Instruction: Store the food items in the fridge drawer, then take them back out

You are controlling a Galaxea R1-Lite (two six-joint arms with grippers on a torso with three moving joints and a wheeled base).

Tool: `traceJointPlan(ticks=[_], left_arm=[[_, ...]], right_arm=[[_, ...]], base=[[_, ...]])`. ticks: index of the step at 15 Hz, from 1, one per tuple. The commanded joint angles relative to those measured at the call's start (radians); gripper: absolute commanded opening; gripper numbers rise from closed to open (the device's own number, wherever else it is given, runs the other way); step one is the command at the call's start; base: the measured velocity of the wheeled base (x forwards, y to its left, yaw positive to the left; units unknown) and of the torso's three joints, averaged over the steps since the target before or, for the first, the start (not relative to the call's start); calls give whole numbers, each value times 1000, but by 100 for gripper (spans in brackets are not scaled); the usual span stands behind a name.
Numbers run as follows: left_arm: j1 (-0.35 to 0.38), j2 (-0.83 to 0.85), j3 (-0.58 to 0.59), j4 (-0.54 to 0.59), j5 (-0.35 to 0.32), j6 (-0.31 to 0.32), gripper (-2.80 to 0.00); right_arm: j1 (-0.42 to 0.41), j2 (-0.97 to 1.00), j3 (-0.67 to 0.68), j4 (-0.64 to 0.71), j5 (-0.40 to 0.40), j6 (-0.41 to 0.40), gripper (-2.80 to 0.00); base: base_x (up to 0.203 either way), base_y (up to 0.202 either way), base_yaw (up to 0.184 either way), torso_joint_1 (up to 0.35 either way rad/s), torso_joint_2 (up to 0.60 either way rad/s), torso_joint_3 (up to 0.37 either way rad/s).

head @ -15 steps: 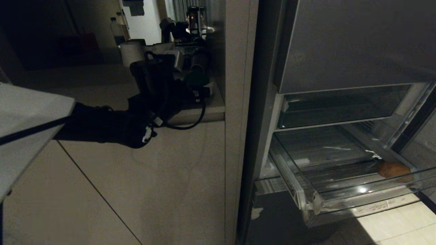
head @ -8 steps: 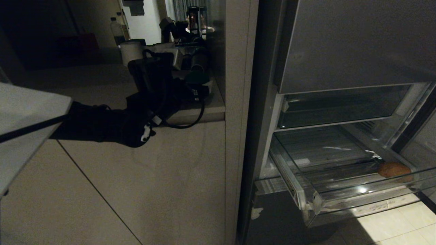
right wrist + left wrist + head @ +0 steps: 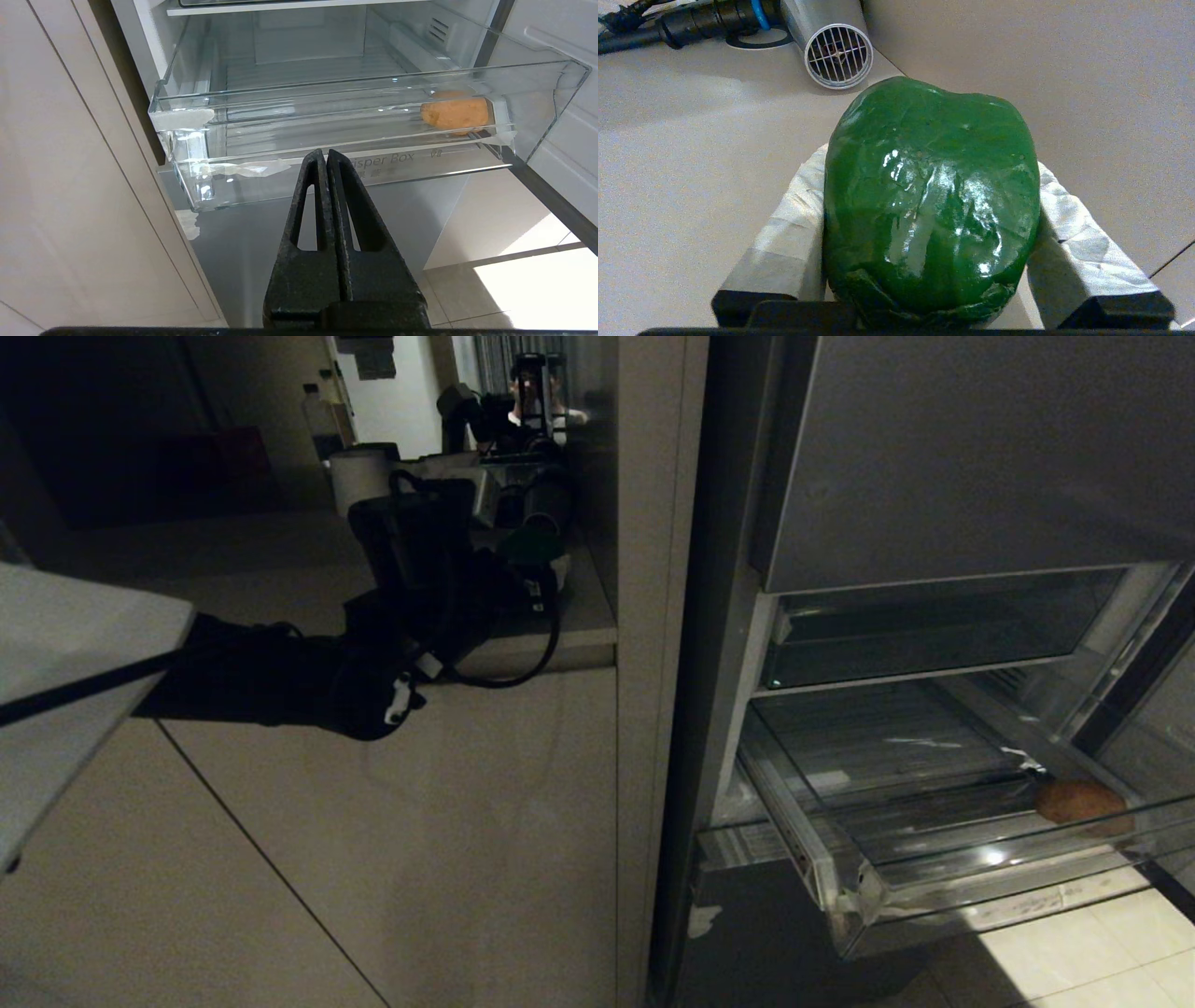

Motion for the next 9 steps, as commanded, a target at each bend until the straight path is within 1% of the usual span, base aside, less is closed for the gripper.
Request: traceJointPlan(ticks=[1, 4, 5, 7, 9], left_arm=[[0, -1, 0, -4, 1, 0, -280], [-3, -43, 9, -3, 1, 0, -280], [-7, -78, 34, -3, 1, 0, -280], [-24, -176, 130, -4, -6, -1, -280], [-56, -301, 266, -5, -31, -6, -280]], right_arm=[[-1, 1, 31, -1, 0, 0, -280], [-1, 1, 31, -1, 0, 0, -280], [0, 1, 31, -1, 0, 0, -280], [0, 1, 31, -1, 0, 0, -280], [0, 1, 31, -1, 0, 0, -280]], base=[[0, 0, 0, 0, 0, 0], [0, 0, 0, 0, 0, 0], [0, 0, 0, 0, 0, 0], [0, 0, 0, 0, 0, 0], [0, 0, 0, 0, 0, 0]])
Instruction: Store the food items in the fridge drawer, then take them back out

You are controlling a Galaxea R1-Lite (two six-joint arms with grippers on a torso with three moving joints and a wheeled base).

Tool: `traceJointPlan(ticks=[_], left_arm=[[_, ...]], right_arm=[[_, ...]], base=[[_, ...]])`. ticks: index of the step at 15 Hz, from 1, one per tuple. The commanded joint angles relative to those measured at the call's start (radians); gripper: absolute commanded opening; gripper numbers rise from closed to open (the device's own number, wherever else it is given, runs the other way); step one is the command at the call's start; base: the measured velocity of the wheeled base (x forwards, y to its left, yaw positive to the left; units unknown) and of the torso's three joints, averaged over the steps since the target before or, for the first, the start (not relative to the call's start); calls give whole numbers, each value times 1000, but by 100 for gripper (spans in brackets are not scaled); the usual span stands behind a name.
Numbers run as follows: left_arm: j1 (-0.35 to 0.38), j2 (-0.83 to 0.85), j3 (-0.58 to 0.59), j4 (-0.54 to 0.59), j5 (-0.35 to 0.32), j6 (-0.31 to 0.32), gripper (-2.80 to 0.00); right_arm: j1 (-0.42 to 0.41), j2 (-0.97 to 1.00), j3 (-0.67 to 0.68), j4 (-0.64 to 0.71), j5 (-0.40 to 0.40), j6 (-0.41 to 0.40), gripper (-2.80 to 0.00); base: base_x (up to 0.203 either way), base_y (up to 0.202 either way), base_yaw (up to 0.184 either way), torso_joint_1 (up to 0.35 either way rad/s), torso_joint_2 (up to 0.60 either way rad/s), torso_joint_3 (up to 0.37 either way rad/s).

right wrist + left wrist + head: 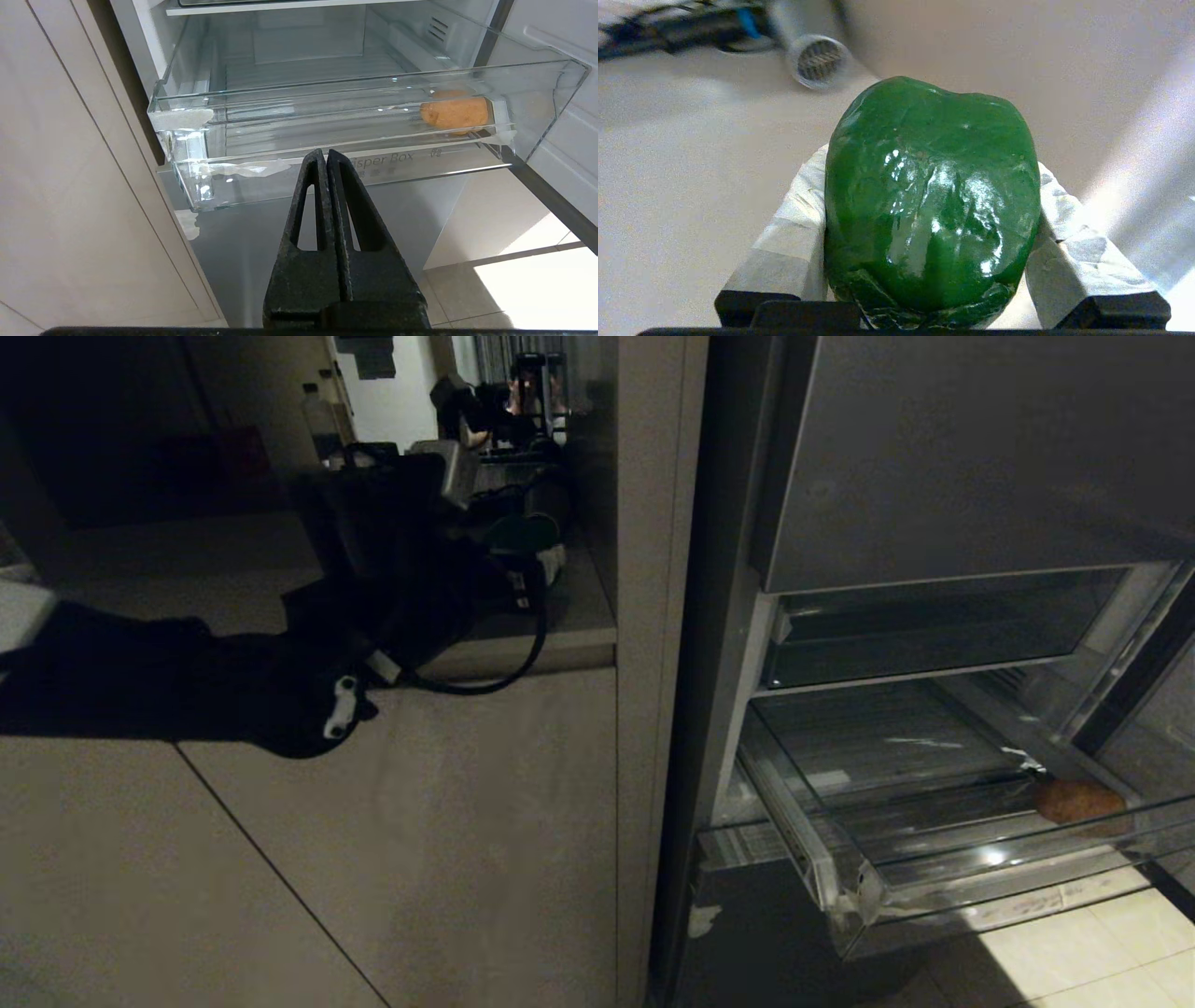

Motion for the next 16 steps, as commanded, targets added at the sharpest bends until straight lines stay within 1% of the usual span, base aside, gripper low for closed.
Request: traceJointPlan(ticks=[1, 2, 4, 5, 7, 10, 12, 14, 16], left_arm=[[-47, -197, 178, -6, -37, -3, -280], [-84, -258, 260, -6, -69, -4, -280], [-198, -328, 384, -12, -119, -7, -280], [-239, -335, 425, -32, -136, -9, -280], [-278, -315, 455, -80, -169, -31, -280], [-333, -198, 444, -112, -176, -44, -280], [-365, -63, 407, -200, -176, -43, -280], [-394, 82, 324, -291, -175, -41, -280], [-422, 208, 184, -335, -175, -39, -280]], right_arm=[[-1, 1, 31, -1, 0, 1, -280], [0, 1, 31, -1, 0, 1, -280], [-1, 1, 31, -1, 0, 1, -280], [-1, 1, 31, -1, 0, 1, -280], [-1, 1, 31, -1, 0, 1, -280], [-1, 1, 31, -1, 0, 1, -280], [1, 1, 31, -1, 0, 1, -280], [0, 1, 31, -1, 0, 1, -280], [1, 1, 31, -1, 0, 1, -280]], base=[[0, 0, 0, 0, 0, 0], [0, 0, 0, 0, 0, 0], [0, 0, 0, 0, 0, 0], [0, 0, 0, 0, 0, 0], [0, 0, 0, 0, 0, 0], [0, 0, 0, 0, 0, 0], [0, 0, 0, 0, 0, 0], [0, 0, 0, 0, 0, 0], [0, 0, 0, 0, 0, 0]])
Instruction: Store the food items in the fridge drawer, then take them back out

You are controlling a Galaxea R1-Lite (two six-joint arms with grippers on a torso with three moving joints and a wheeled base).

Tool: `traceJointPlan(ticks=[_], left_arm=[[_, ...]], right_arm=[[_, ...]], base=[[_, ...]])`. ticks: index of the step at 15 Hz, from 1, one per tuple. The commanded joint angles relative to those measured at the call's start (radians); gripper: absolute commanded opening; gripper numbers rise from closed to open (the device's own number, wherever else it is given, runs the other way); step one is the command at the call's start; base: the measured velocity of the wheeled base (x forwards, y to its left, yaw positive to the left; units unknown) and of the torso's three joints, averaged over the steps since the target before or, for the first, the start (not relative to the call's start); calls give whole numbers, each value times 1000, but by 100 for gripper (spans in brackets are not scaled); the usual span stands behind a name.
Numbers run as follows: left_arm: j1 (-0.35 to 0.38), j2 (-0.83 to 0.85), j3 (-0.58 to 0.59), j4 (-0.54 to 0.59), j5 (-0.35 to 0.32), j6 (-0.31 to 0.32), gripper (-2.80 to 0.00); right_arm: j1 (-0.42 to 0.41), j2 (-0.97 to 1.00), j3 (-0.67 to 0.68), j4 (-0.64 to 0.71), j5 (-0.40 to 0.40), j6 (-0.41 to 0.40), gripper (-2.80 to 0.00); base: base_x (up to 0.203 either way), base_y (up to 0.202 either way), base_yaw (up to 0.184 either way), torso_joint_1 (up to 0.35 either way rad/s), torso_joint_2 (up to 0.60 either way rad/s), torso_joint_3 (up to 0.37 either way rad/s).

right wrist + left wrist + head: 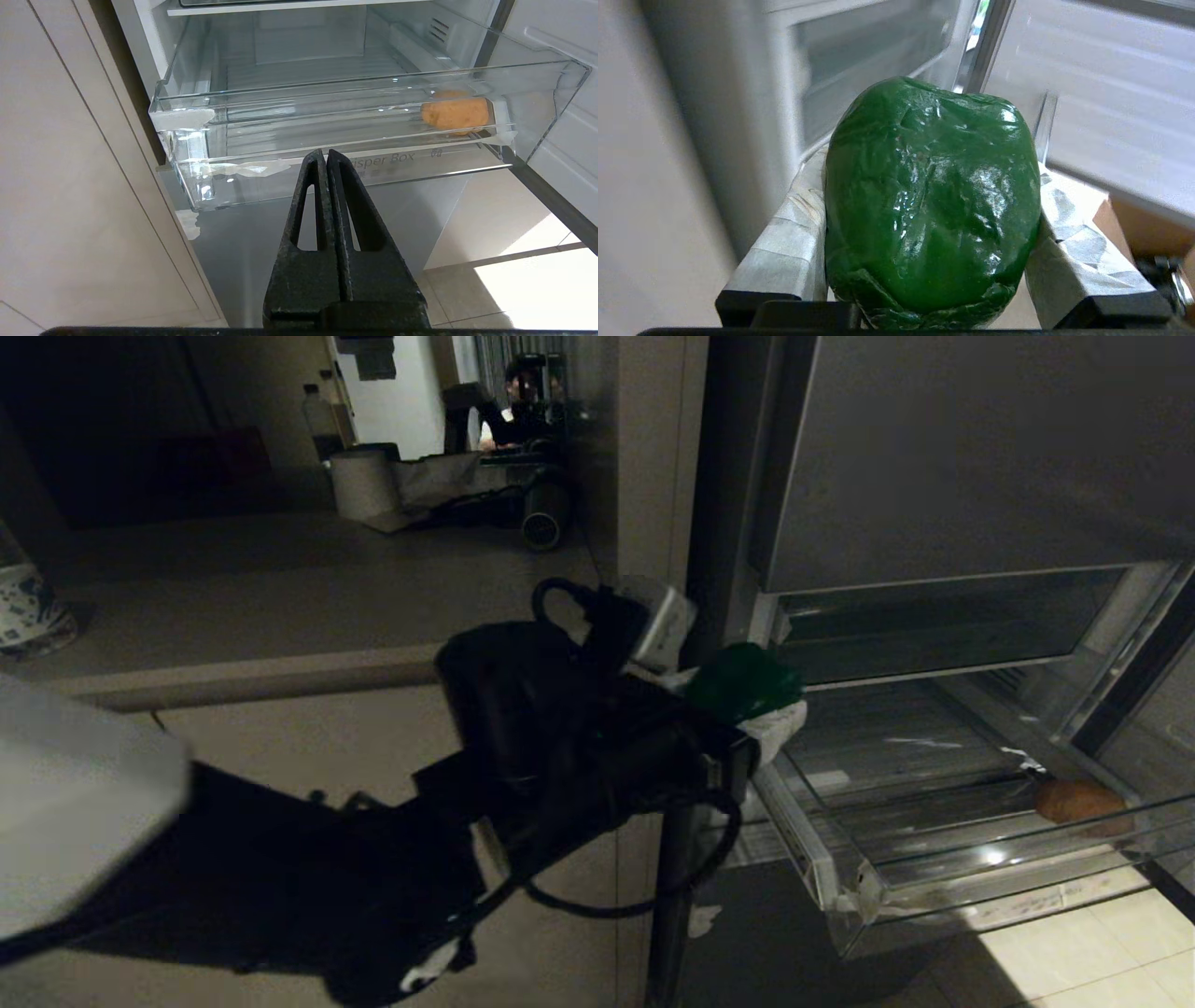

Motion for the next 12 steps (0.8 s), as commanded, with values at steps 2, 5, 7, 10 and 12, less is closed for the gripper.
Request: traceJointPlan(ticks=[2, 5, 7, 10, 12], left_arm=[[-47, 269, -233, -36, 1, 1, -280], [-66, 371, -389, -20, 2, 2, -280], [-81, 415, -472, 14, 3, 2, -280], [-96, 463, -562, 72, 7, 3, -280], [-101, 495, -623, 109, 14, 4, -280]], right_arm=[[0, 1, 31, -1, 0, 0, -280], [1, 1, 31, -1, 0, 0, -280], [0, 1, 31, -1, 0, 0, -280], [1, 1, 31, -1, 0, 0, -280], [1, 1, 31, -1, 0, 0, -280]], base=[[0, 0, 0, 0, 0, 0], [0, 0, 0, 0, 0, 0], [0, 0, 0, 0, 0, 0], [0, 0, 0, 0, 0, 0], [0, 0, 0, 0, 0, 0]])
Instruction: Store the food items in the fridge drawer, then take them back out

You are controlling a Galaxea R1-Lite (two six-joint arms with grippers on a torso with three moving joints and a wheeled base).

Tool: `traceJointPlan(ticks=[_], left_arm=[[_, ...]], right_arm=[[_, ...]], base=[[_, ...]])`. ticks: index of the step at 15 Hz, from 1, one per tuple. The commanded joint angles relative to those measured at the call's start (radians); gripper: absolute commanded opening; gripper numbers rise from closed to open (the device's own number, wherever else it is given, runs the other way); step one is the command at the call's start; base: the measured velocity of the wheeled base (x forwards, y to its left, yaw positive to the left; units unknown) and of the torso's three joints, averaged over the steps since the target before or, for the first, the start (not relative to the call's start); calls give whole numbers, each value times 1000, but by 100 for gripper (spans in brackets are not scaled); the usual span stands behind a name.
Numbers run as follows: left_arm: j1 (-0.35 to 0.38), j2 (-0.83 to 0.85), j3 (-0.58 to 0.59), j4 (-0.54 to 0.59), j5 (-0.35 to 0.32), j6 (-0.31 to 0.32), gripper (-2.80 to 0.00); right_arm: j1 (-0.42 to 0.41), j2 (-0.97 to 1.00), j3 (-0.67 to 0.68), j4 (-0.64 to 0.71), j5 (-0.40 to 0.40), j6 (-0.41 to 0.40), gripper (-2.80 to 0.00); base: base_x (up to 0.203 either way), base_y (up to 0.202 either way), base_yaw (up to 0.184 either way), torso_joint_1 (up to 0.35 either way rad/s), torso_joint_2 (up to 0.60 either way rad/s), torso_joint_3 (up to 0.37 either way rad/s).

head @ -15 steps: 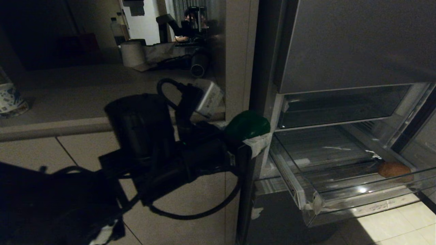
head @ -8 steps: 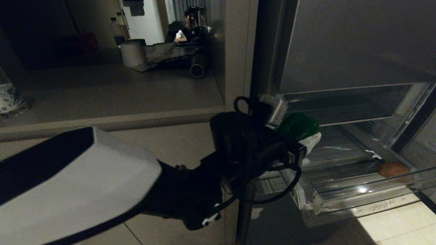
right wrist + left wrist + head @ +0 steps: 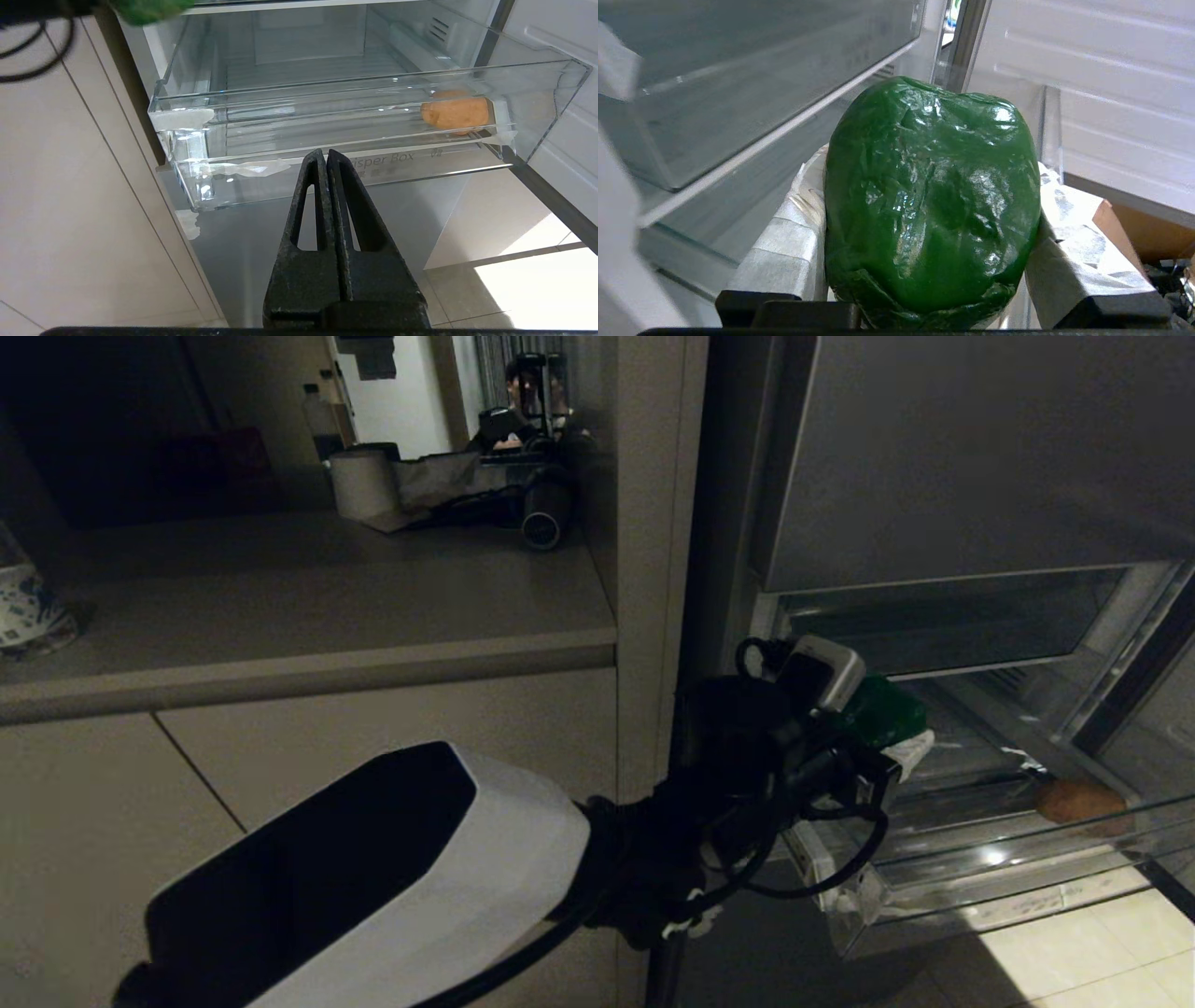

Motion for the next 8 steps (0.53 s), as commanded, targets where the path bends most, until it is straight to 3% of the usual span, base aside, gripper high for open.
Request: traceJointPlan(ticks=[1, 5, 6, 8], left_arm=[[-8, 63, -82, 26, 15, 0, -280], [-10, 128, -200, 88, 25, 0, -280], [-10, 142, -229, 98, 27, -1, 0], [-9, 178, -295, 116, 56, -3, 0]], right_arm=[[0, 1, 31, -1, 0, 0, -280], [-1, 1, 31, -1, 0, 0, -280], [1, 1, 31, -1, 0, 0, -280], [-1, 1, 31, -1, 0, 0, -280]], base=[[0, 0, 0, 0, 0, 0], [0, 0, 0, 0, 0, 0], [0, 0, 0, 0, 0, 0], [0, 0, 0, 0, 0, 0]])
